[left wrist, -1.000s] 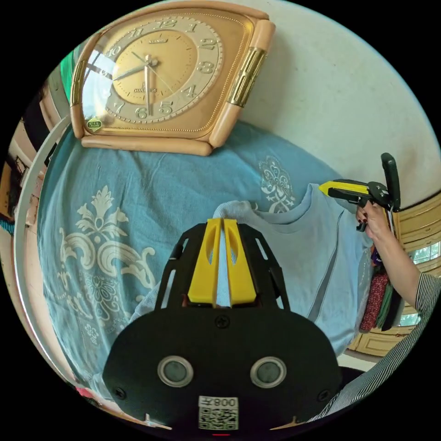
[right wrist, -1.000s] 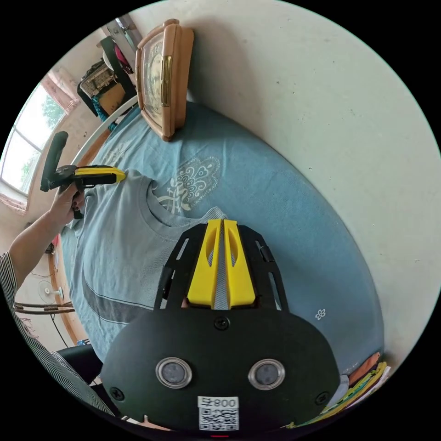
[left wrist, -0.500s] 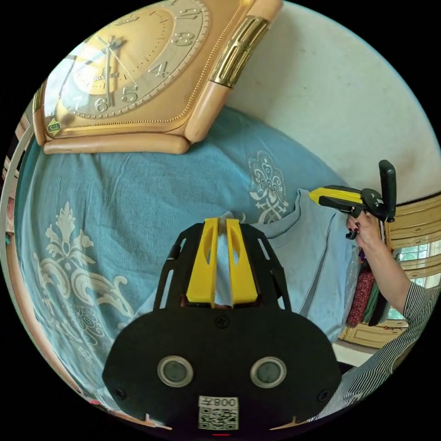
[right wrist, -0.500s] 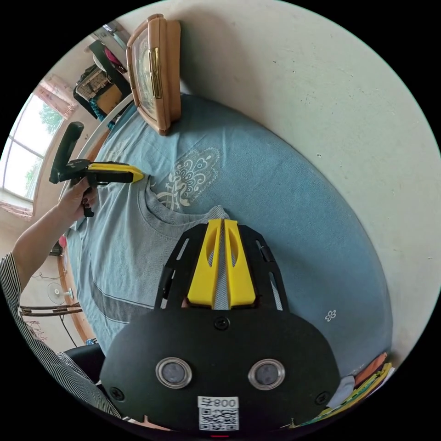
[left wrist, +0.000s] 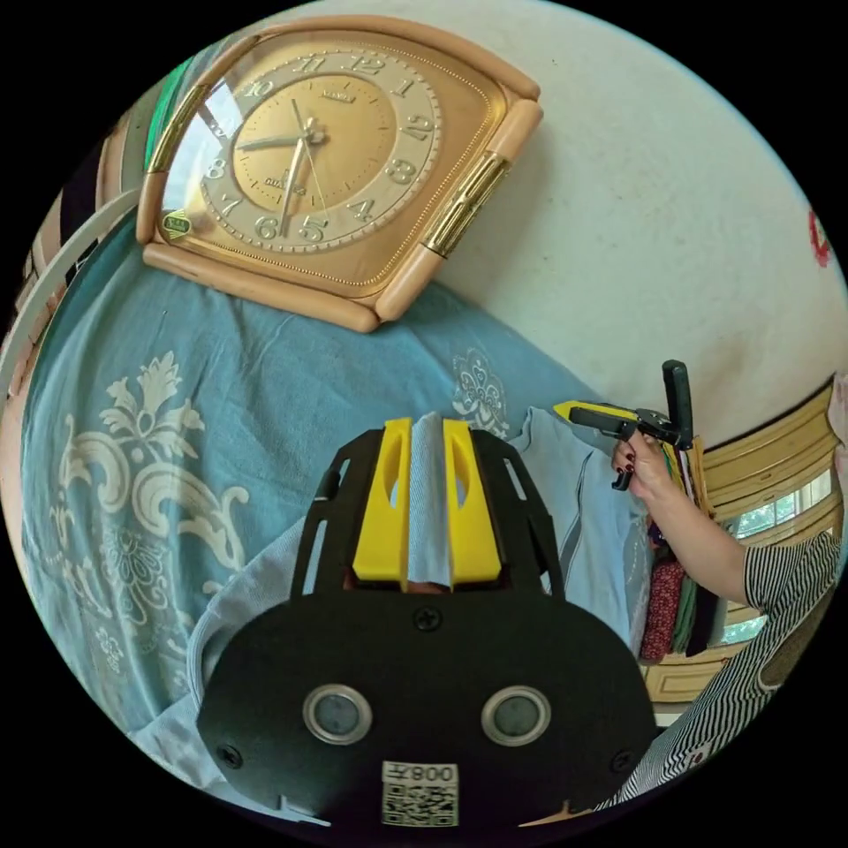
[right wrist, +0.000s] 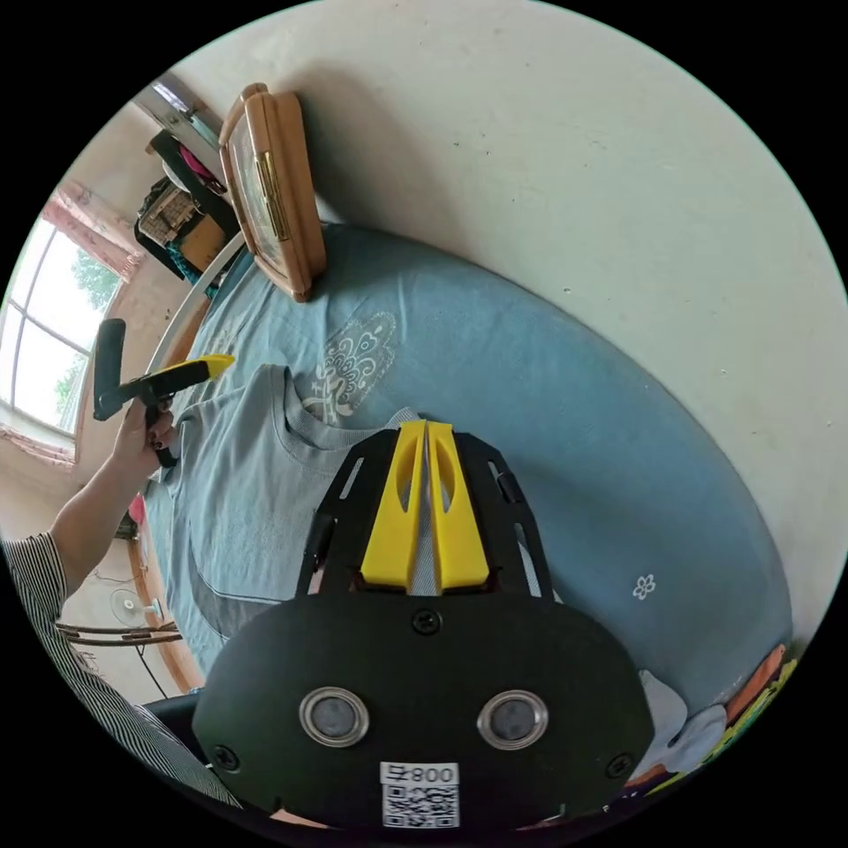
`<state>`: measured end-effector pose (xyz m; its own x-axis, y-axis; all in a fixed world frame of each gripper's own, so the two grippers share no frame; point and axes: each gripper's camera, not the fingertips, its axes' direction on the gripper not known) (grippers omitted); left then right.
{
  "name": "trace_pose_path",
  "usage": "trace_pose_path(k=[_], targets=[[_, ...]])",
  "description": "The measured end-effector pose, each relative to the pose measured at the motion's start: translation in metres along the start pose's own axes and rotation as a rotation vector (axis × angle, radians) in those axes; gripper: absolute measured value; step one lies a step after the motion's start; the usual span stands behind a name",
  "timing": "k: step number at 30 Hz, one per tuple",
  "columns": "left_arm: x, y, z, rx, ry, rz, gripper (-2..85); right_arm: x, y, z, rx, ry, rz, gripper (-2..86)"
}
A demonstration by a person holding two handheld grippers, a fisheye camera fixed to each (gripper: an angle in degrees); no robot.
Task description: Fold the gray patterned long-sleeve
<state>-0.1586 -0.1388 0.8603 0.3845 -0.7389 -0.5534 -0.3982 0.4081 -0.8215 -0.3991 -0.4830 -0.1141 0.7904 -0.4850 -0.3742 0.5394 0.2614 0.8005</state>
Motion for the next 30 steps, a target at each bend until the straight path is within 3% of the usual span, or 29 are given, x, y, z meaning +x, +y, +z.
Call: trace_pose_path(k=[3,8,12,21,25,28,30], targets=[[-0.003,0.046,-0.039,-0.003,-0.107,-0.045,4.1,0.011,0.042,-0.03,0.024,-0.064,0.001,0.1],[-0.037,0.09,-0.044,-0.181,-0.393,-0.221,0.8,0.04,0.104,-0.033,-0.088,0.083,0.113,0.0],[-0.042,0.088,-0.052,-0.147,-0.32,-0.309,0.4,0.073,0.118,-0.05,-0.071,-0.023,0.23,0.0],[0.036,0.145,-0.108,-0.07,-0.362,-0.267,0.2,0.075,0.211,-0.149,0.006,-0.007,0.26,0.0],[0.065,0.186,-0.098,-0.156,-0.234,-0.277,0.2,0.07,0.28,-0.167,-0.071,0.047,0.299,0.0],[0.077,0.206,-0.07,-0.298,-0.318,-0.291,0.2,0.081,0.313,-0.149,-0.204,0.127,0.331,0.0],[0.085,0.21,-0.072,-0.259,-0.294,-0.289,0.2,0.09,0.323,-0.164,-0.156,0.062,0.372,0.0]])
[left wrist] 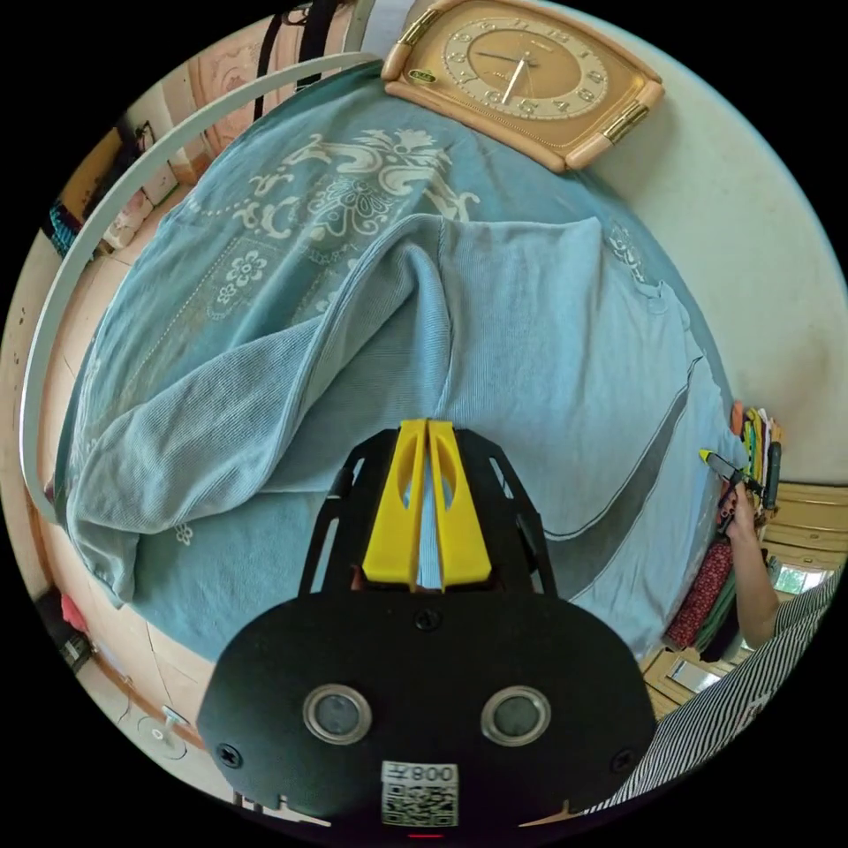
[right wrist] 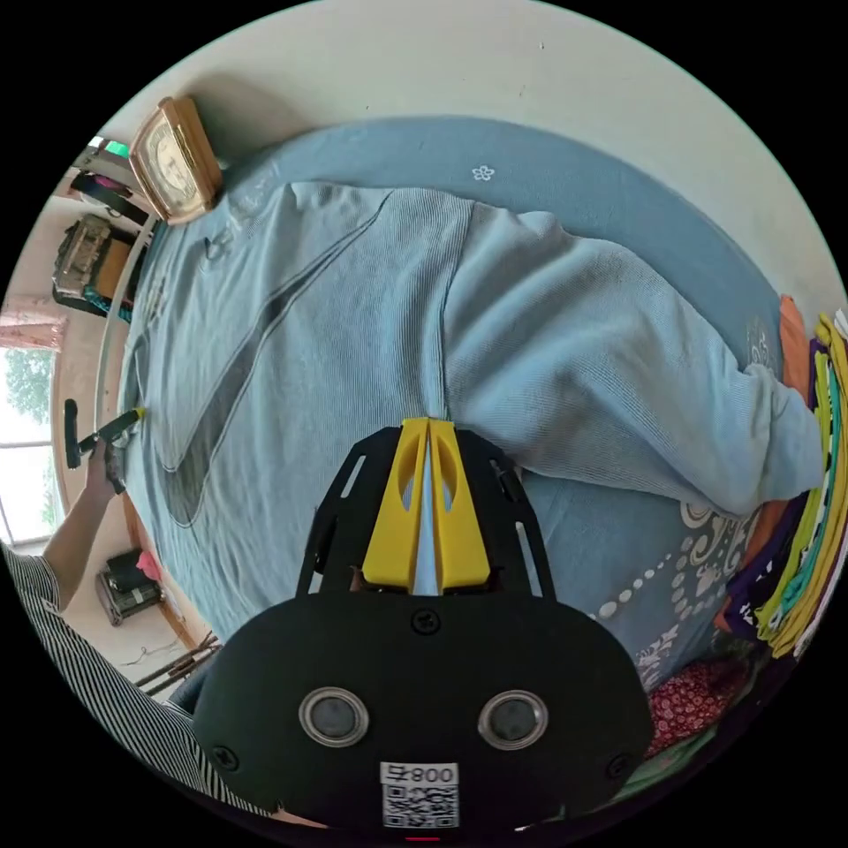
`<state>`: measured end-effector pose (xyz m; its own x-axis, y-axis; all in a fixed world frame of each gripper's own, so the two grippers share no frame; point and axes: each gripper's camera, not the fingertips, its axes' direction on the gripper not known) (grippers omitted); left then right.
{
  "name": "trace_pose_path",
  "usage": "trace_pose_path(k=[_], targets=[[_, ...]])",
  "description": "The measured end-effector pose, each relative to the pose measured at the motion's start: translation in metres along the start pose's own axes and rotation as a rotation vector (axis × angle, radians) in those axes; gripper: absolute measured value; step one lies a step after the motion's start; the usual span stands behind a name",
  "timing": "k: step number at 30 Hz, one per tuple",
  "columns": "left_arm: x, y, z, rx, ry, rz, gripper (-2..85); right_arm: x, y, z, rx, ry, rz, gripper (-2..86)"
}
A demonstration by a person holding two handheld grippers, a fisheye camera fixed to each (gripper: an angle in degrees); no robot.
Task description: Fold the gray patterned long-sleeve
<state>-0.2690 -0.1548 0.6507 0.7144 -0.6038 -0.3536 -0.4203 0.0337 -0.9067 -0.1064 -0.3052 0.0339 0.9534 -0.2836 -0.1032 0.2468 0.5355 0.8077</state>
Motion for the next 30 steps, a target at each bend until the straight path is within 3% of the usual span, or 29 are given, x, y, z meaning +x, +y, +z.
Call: trace_pose_path(k=[6,8,9,15,21,26,30], targets=[[0.038,0.029,-0.024,0.003,0.071,-0.038,0.2,0.016,0.051,-0.04,0.054,0.091,-0.011,0.0],[0.052,0.039,-0.014,-0.072,0.06,-0.074,0.2,0.028,0.065,-0.028,-0.02,0.089,0.011,0.0],[0.056,0.041,-0.012,-0.082,0.064,-0.075,0.2,0.034,0.075,-0.035,0.037,0.058,0.028,0.0],[0.117,0.061,-0.051,0.058,0.091,-0.109,0.4,0.069,0.12,-0.082,0.117,0.058,0.125,0.2],[0.244,0.048,-0.05,0.038,0.31,0.136,1.7,0.151,0.177,-0.143,0.26,0.244,0.406,1.4],[0.427,0.02,-0.018,-0.045,0.451,0.503,3.3,0.193,0.191,-0.182,0.371,0.373,0.51,4.9],[0.56,0.024,-0.005,-0.084,0.426,0.793,4.0,0.211,0.193,-0.203,0.436,0.466,0.554,7.6]])
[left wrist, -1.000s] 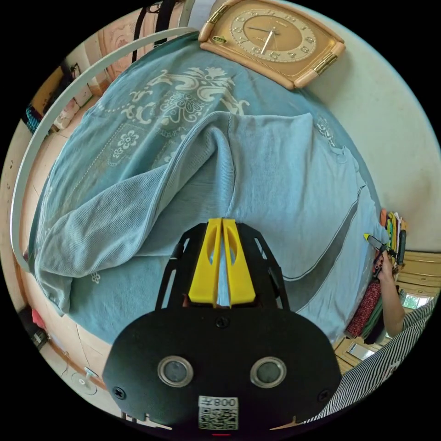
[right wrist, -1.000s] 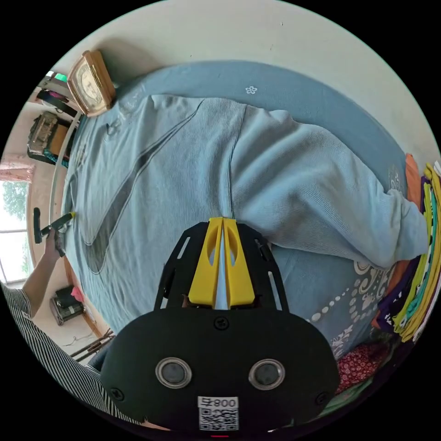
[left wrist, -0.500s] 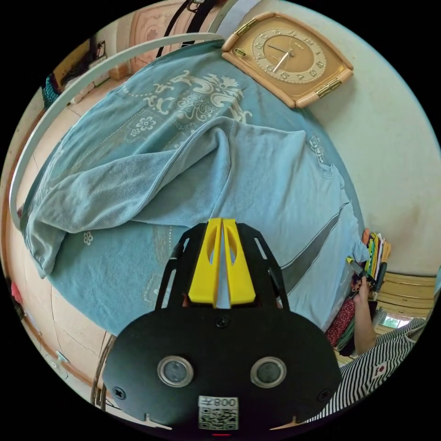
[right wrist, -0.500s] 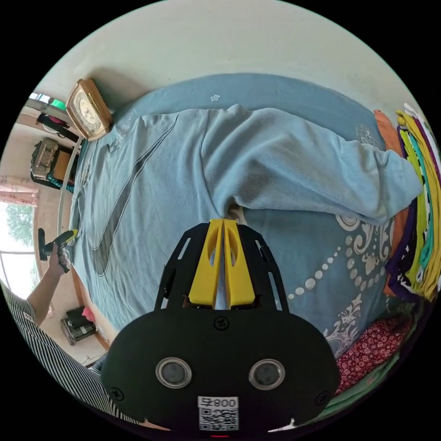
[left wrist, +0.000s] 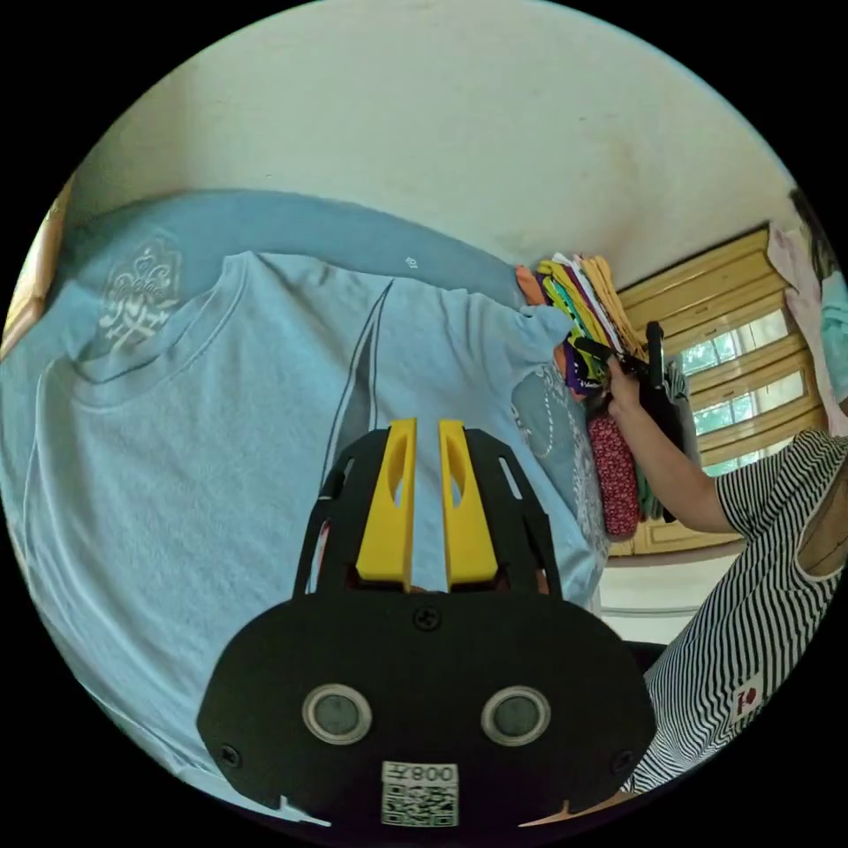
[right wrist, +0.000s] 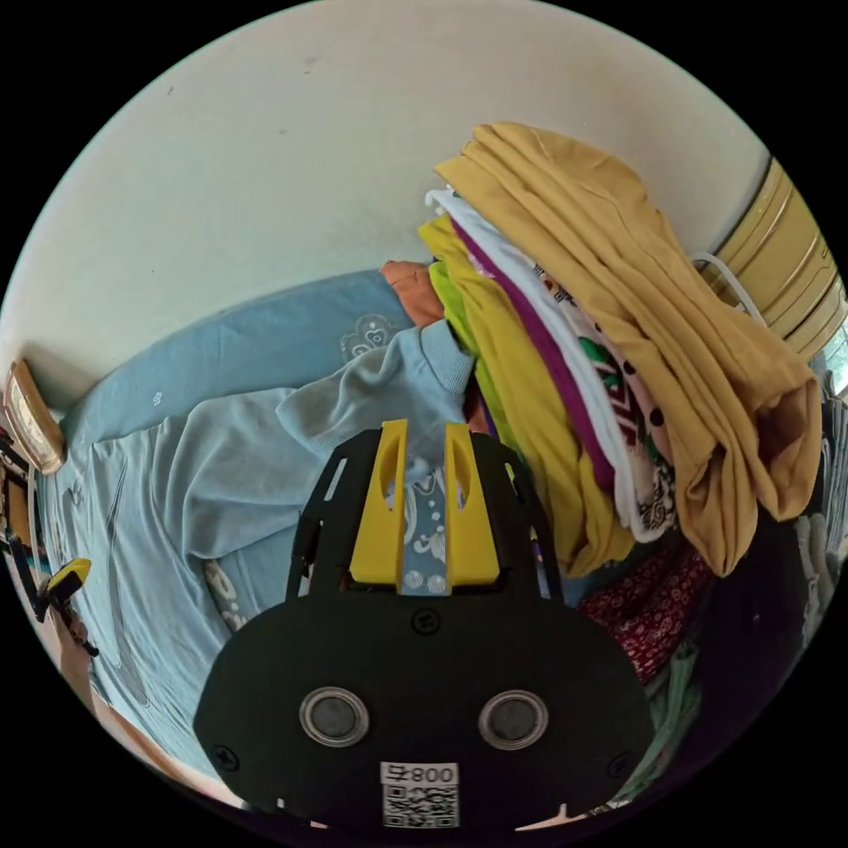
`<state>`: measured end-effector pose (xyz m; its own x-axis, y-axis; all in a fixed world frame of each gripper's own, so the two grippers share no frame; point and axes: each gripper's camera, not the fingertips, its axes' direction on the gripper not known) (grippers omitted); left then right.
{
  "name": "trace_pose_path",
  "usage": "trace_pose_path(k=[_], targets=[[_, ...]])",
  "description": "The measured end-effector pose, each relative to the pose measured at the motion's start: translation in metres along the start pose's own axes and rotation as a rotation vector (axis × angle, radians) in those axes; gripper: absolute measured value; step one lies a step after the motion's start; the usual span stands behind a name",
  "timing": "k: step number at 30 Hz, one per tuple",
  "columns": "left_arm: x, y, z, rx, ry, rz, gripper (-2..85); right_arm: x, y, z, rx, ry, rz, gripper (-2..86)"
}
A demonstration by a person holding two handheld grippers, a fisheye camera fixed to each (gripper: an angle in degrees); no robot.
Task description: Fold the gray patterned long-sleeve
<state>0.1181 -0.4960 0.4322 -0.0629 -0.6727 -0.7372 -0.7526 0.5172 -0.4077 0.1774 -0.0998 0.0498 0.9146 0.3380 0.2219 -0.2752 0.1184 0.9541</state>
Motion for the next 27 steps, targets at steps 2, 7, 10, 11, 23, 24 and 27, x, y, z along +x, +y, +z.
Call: trace_pose_path(k=[2,7,10,11,23,24,27], targets=[[0.05,-0.043,0.033,-0.049,-0.041,0.129,4.2,0.006,-0.003,0.0,0.01,0.046,0.007,7.8],[0.115,-0.084,0.1,-0.233,-0.185,0.238,3.6,0.02,-0.004,0.011,0.012,0.048,0.02,6.5],[0.144,-0.092,0.105,-0.159,-0.215,0.281,3.2,0.027,-0.005,0.012,0.012,0.046,0.035,6.4],[0.152,-0.097,0.107,-0.149,-0.213,0.276,3.2,0.028,-0.005,0.011,0.01,0.041,0.035,6.4],[0.217,-0.143,0.127,-0.128,-0.233,0.266,3.0,0.035,0.013,-0.003,0.029,0.075,-0.005,6.0],[0.22,-0.145,0.128,-0.129,-0.24,0.269,3.0,0.035,0.014,-0.001,0.028,0.088,-0.001,6.0],[0.232,-0.152,0.132,-0.133,-0.27,0.289,3.0,0.036,0.013,0.004,0.017,0.09,0.023,6.1]])
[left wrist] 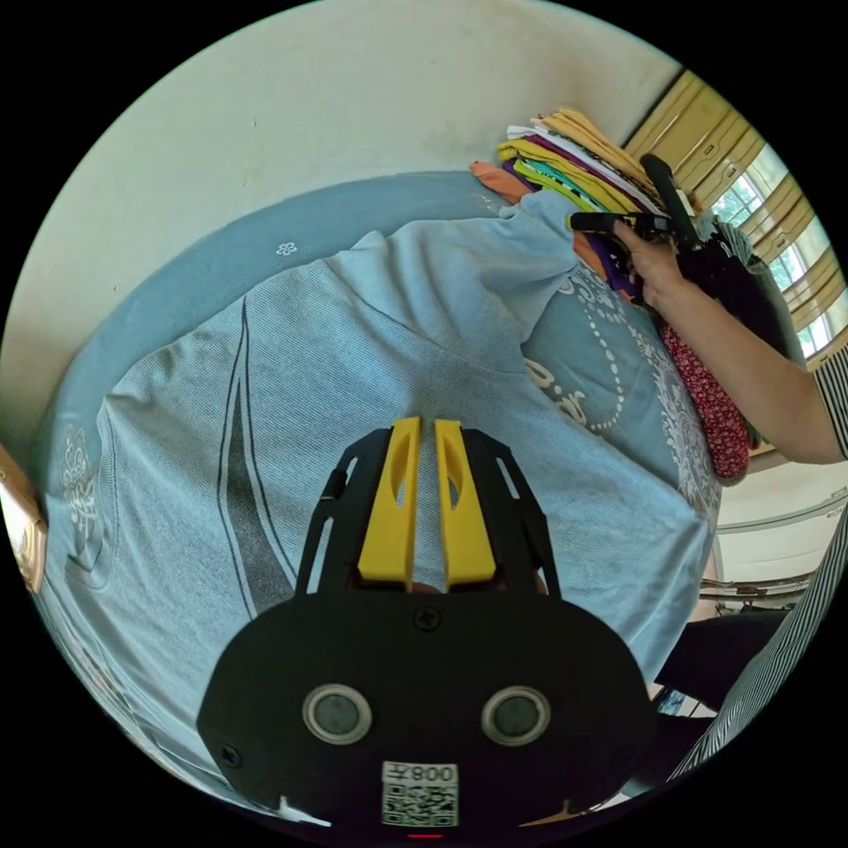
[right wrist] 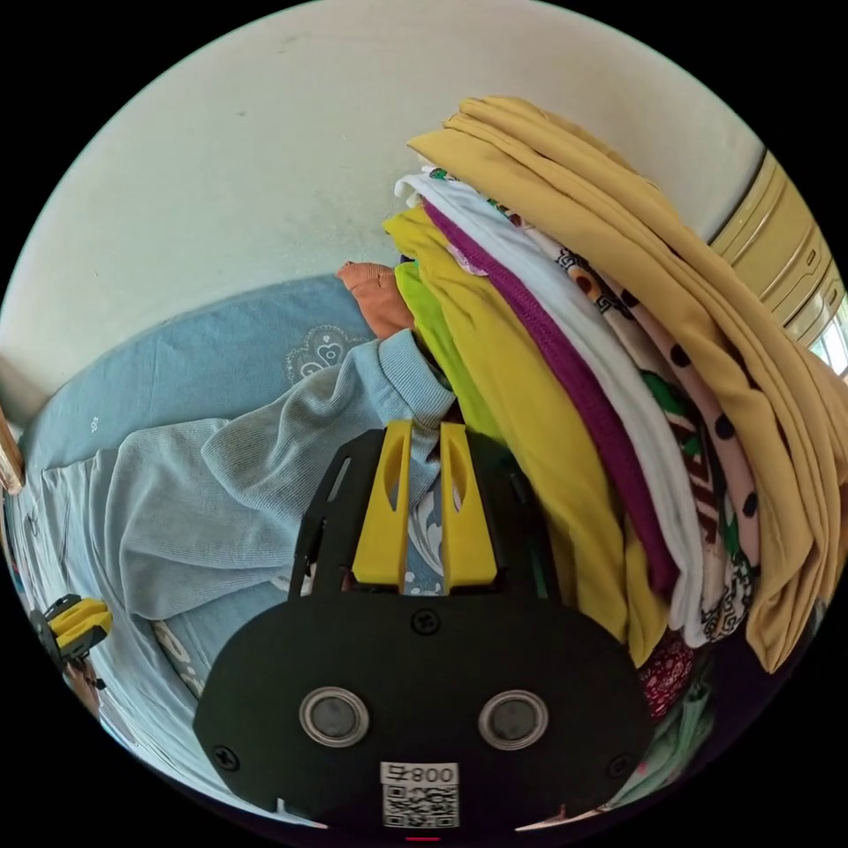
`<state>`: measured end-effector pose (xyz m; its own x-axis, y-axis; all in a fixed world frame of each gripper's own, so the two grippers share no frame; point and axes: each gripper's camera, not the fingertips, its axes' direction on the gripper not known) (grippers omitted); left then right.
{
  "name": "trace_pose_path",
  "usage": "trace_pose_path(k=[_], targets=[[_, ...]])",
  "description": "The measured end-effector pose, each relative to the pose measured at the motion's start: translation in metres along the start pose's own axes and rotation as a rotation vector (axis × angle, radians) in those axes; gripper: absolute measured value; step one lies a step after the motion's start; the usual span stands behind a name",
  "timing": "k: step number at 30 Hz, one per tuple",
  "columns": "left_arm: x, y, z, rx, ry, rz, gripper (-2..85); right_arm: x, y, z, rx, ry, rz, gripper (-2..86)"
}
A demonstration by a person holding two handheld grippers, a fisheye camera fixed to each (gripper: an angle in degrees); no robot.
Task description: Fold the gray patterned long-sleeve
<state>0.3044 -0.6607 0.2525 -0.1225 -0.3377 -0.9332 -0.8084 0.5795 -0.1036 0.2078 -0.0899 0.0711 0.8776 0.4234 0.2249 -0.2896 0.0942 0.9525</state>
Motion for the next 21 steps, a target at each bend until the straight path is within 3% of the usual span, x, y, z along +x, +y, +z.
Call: trace_pose_path(k=[12,15,21], targets=[[-0.019,-0.011,0.008,-0.005,0.056,-0.051,2.1,0.007,0.017,-0.015,0.021,-0.244,0.064,1.7],[-0.039,-0.008,0.008,0.005,0.147,-0.128,1.5,-0.006,0.03,-0.055,0.133,-0.416,0.0,1.2],[-0.088,0.024,-0.012,0.252,0.487,-0.305,1.5,-0.094,0.074,-0.114,0.189,-0.635,-0.311,0.9]])
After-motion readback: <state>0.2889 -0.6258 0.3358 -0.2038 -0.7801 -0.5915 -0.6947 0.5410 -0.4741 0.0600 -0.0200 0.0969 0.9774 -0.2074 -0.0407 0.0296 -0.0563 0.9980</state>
